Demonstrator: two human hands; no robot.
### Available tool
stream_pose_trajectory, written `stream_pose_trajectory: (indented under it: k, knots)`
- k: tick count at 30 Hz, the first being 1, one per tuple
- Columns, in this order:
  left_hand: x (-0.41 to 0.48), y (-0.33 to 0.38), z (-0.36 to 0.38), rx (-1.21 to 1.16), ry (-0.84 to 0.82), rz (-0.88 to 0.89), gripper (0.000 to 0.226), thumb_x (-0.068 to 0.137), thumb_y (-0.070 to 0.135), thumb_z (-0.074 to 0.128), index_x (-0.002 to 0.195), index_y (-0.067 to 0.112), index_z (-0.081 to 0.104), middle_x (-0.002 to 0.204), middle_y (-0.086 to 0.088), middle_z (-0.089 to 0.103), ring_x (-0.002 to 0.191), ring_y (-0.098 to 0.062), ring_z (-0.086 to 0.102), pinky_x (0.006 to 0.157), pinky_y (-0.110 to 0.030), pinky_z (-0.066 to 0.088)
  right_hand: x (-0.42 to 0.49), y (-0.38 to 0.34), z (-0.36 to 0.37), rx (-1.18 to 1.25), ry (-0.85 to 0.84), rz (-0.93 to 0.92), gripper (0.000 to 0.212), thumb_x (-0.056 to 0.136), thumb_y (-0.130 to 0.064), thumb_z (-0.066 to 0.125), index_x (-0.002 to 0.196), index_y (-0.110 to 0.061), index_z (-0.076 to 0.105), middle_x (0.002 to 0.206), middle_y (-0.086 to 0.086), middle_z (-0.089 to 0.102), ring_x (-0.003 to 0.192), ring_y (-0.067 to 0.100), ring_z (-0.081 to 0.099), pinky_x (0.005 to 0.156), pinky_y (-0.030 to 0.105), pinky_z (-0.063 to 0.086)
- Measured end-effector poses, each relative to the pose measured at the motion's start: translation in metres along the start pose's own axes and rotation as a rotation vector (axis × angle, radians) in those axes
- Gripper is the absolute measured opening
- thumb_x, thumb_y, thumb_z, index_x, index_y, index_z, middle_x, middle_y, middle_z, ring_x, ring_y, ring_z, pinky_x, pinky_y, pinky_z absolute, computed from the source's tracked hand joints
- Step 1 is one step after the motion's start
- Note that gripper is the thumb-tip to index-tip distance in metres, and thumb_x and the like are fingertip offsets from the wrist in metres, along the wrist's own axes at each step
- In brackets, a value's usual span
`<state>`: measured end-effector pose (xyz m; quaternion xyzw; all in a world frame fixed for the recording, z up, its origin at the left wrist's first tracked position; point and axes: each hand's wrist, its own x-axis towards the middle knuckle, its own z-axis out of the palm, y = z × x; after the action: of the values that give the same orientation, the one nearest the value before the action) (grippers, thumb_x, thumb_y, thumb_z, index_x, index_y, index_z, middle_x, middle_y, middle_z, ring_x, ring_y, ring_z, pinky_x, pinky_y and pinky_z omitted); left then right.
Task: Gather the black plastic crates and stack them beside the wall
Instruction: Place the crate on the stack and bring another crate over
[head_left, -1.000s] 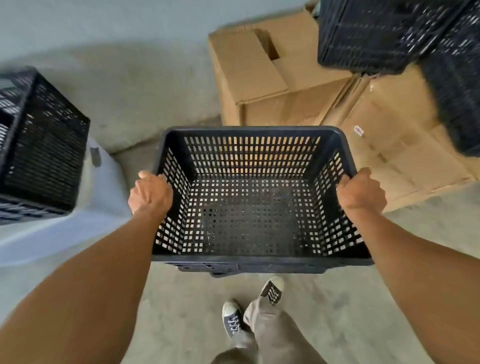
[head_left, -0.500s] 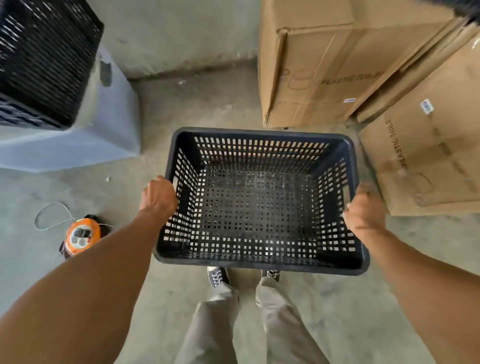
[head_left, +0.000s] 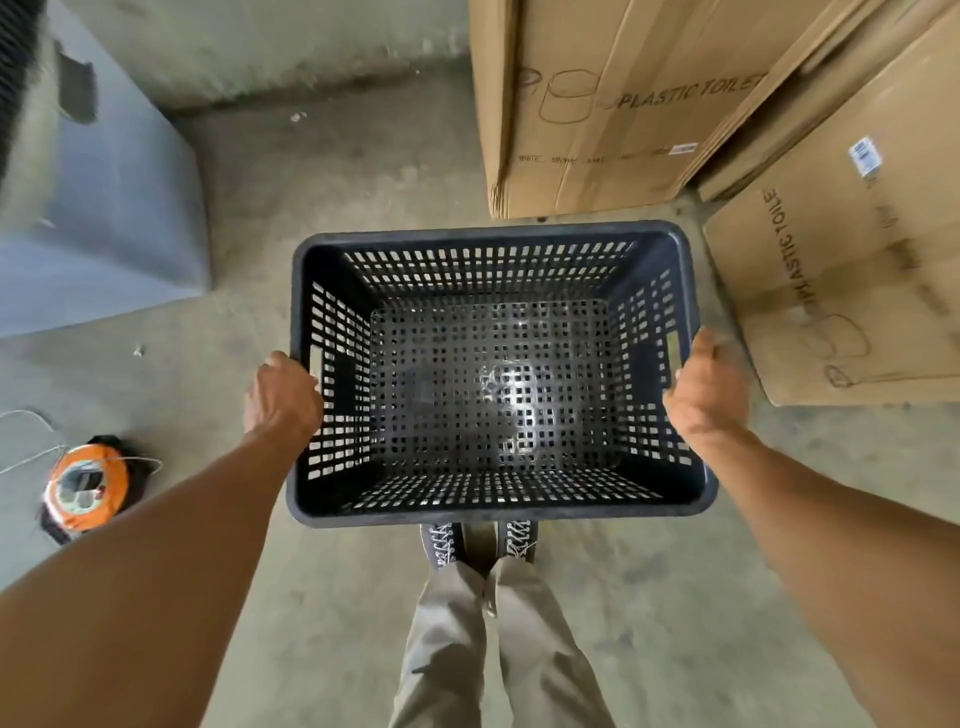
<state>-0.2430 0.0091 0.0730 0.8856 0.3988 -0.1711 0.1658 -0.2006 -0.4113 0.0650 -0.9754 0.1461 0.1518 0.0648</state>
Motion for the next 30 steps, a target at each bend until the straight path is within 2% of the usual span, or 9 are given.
stream_pose_trajectory:
  k: [4, 8, 10, 13, 16, 21, 24, 27, 30]
  knots:
    - [0.002, 0.003, -0.003, 0.080, 0.015, 0.034, 0.025, 0.097, 0.015, 0.056, 0.113, -0.002, 0.048, 0.102, -0.023, 0.060, 0.089, -0.039, 0.058, 0.068, -0.044, 0.044, 0.002, -0.003, 0.001, 0.020, -0.024, 0.008, 0.053, 0.083, -0.007, 0.062, 0.131, 0.001, 0.042, 0.113, 0.028, 0.056, 0.098, 0.045, 0.057, 0.080, 0.050, 0.047]
    - [0.005, 0.005, -0.007, 0.078, 0.030, 0.030, 0.023, 0.098, 0.013, 0.055, 0.113, -0.003, 0.049, 0.096, -0.021, 0.058, 0.078, -0.031, 0.048, 0.065, -0.042, 0.040, 0.000, -0.005, 0.003, 0.039, -0.014, 0.026, 0.053, 0.084, -0.008, 0.060, 0.133, 0.000, 0.040, 0.115, 0.027, 0.055, 0.099, 0.042, 0.057, 0.080, 0.047, 0.047]
    - [0.007, 0.003, -0.010, 0.087, 0.020, 0.045, 0.024, 0.097, 0.013, 0.056, 0.113, -0.003, 0.049, 0.097, -0.021, 0.059, 0.080, -0.033, 0.051, 0.066, -0.042, 0.041, 0.000, -0.008, 0.005, 0.056, -0.060, 0.047, 0.064, 0.086, -0.010, 0.063, 0.141, -0.002, 0.033, 0.114, 0.024, 0.058, 0.097, 0.039, 0.060, 0.080, 0.043, 0.051]
    - [0.008, 0.002, -0.014, 0.121, 0.001, 0.076, 0.028, 0.097, 0.016, 0.057, 0.115, -0.004, 0.048, 0.104, -0.024, 0.061, 0.094, -0.041, 0.060, 0.073, -0.047, 0.046, -0.002, -0.010, 0.008, -0.013, -0.100, 0.055, 0.080, 0.084, -0.014, 0.071, 0.149, -0.003, 0.024, 0.115, 0.022, 0.060, 0.095, 0.036, 0.064, 0.075, 0.037, 0.052]
    - [0.004, 0.006, -0.014, 0.169, 0.013, 0.078, 0.030, 0.098, 0.016, 0.055, 0.118, -0.006, 0.047, 0.107, -0.026, 0.060, 0.100, -0.043, 0.059, 0.077, -0.047, 0.047, -0.002, -0.011, 0.007, 0.028, -0.049, 0.062, 0.073, 0.083, -0.012, 0.071, 0.143, -0.003, 0.030, 0.118, 0.024, 0.058, 0.097, 0.040, 0.063, 0.080, 0.041, 0.055]
    - [0.004, 0.008, -0.012, 0.171, 0.038, 0.043, 0.026, 0.102, 0.015, 0.048, 0.120, -0.004, 0.048, 0.104, -0.025, 0.062, 0.099, -0.042, 0.060, 0.070, -0.043, 0.044, 0.004, -0.015, 0.001, -0.049, -0.022, 0.038, 0.084, 0.075, -0.017, 0.082, 0.142, -0.002, 0.032, 0.123, 0.024, 0.056, 0.098, 0.040, 0.065, 0.078, 0.039, 0.054]
    - [0.006, 0.007, -0.010, 0.208, 0.042, 0.060, 0.024, 0.101, 0.013, 0.049, 0.118, -0.004, 0.048, 0.102, -0.025, 0.062, 0.096, -0.042, 0.062, 0.072, -0.045, 0.049, 0.005, -0.014, 0.002, -0.057, -0.012, 0.031, 0.088, 0.074, -0.018, 0.082, 0.144, -0.002, 0.031, 0.125, 0.024, 0.054, 0.099, 0.039, 0.064, 0.079, 0.040, 0.054]
    - [0.006, 0.005, -0.010, 0.248, 0.026, 0.093, 0.027, 0.100, 0.014, 0.051, 0.118, -0.005, 0.046, 0.102, -0.025, 0.061, 0.097, -0.042, 0.061, 0.074, -0.045, 0.050, 0.004, -0.013, 0.003, -0.014, 0.013, 0.027, 0.078, 0.073, -0.012, 0.083, 0.136, -0.001, 0.038, 0.118, 0.023, 0.058, 0.094, 0.040, 0.065, 0.076, 0.040, 0.055]
    - [0.009, 0.001, -0.011, 0.235, 0.002, 0.113, 0.027, 0.101, 0.018, 0.050, 0.118, -0.003, 0.046, 0.103, -0.024, 0.061, 0.096, -0.040, 0.060, 0.069, -0.041, 0.044, 0.004, -0.011, 0.003, 0.039, 0.016, 0.040, 0.071, 0.074, -0.009, 0.080, 0.132, -0.003, 0.039, 0.115, 0.022, 0.060, 0.091, 0.039, 0.065, 0.072, 0.036, 0.055]
